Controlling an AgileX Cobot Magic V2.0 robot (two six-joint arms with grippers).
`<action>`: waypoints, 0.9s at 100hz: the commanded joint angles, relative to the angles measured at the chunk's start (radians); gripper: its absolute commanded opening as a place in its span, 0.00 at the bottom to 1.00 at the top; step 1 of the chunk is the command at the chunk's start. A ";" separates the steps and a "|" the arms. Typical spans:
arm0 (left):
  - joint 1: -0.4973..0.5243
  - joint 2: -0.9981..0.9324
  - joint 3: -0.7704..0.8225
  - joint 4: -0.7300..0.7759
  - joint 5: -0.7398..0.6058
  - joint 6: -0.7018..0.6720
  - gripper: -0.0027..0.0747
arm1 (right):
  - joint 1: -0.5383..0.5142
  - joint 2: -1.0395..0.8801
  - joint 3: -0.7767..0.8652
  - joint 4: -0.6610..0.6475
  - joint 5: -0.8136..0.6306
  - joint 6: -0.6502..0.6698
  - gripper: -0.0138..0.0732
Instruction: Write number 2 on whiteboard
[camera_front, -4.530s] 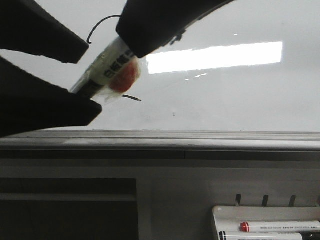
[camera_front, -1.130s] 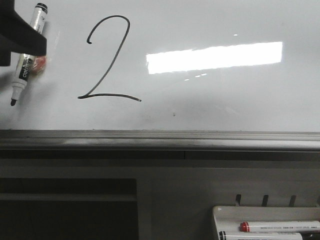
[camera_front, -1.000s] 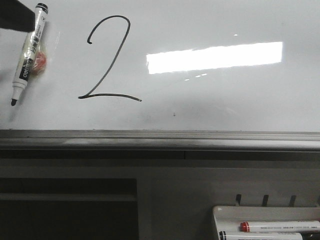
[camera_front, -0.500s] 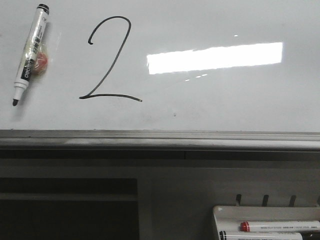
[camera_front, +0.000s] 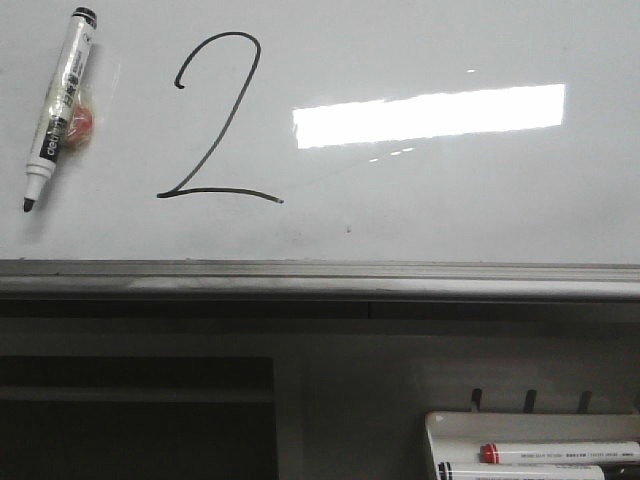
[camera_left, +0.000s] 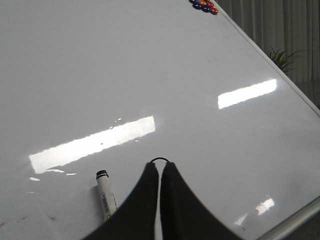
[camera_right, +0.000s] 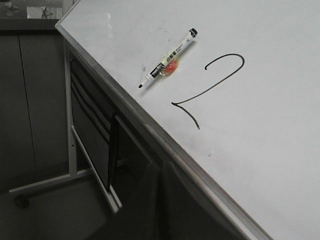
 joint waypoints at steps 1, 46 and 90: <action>-0.004 0.009 -0.025 -0.010 -0.029 -0.005 0.01 | -0.007 -0.048 0.004 -0.011 -0.091 0.001 0.09; -0.004 0.009 -0.025 -0.010 -0.029 -0.005 0.01 | -0.007 -0.080 0.031 -0.011 -0.086 0.001 0.09; -0.004 0.004 -0.025 -0.290 0.033 0.277 0.01 | -0.007 -0.080 0.031 -0.011 -0.086 0.001 0.09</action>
